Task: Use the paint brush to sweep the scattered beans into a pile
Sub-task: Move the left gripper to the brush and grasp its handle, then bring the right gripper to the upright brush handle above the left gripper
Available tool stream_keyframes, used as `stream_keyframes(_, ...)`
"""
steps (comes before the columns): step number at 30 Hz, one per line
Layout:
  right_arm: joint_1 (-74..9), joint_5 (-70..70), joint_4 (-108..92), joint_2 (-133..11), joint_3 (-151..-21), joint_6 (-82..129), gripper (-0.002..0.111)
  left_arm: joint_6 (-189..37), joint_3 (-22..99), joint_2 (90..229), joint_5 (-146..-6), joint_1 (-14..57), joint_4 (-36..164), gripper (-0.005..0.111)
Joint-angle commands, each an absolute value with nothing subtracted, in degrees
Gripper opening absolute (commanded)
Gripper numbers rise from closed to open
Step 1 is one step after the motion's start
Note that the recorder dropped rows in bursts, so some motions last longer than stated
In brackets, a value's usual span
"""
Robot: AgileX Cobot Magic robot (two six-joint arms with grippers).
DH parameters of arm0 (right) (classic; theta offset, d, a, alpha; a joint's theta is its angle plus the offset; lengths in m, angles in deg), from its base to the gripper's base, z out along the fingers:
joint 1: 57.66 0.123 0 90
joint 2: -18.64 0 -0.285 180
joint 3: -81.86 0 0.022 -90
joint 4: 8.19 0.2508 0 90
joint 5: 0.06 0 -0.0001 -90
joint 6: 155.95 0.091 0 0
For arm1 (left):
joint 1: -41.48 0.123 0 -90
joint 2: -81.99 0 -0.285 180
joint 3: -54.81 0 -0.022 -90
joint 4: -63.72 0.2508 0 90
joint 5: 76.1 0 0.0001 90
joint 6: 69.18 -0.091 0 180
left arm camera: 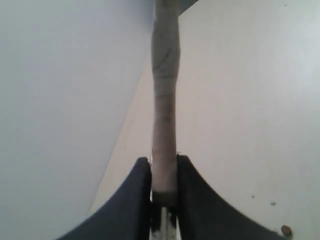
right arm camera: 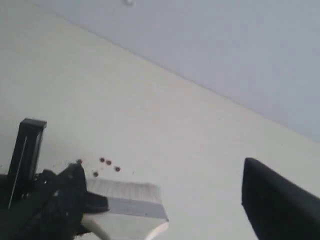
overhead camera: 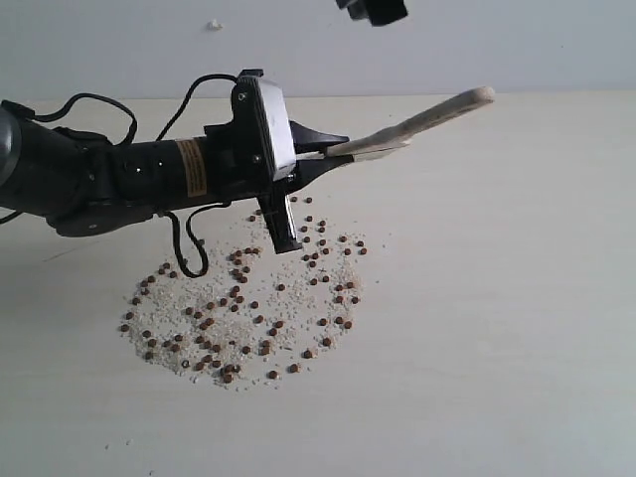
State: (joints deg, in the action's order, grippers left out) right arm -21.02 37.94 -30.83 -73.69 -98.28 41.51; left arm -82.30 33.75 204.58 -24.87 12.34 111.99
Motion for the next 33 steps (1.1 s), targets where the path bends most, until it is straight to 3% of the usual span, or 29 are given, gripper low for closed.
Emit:
stream_keyframes(1, -21.1, 36.1, -39.5, -69.4, -99.1, 46.7, 0.077, -72.6, 33.9, 204.3, -25.1, 14.7, 111.5, 0.000)
stream_keyframes(12, -21.1, 22.8, -42.0, -60.9, -88.8, 42.2, 0.077, -37.8, 33.9, 203.4, -19.9, 23.8, 123.5, 0.000)
stream_keyframes(21, -26.5, -18.2, -42.9, -61.9, -67.9, 45.8, 0.073, -17.6, 35.4, 200.8, -6.1, 31.1, 145.7, 0.000)
stream_keyframes(33, -30.1, -34.7, -55.1, -73.1, -66.5, 57.1, 0.062, -13.3, 36.4, 200.7, -6.1, 33.0, 156.0, 0.000)
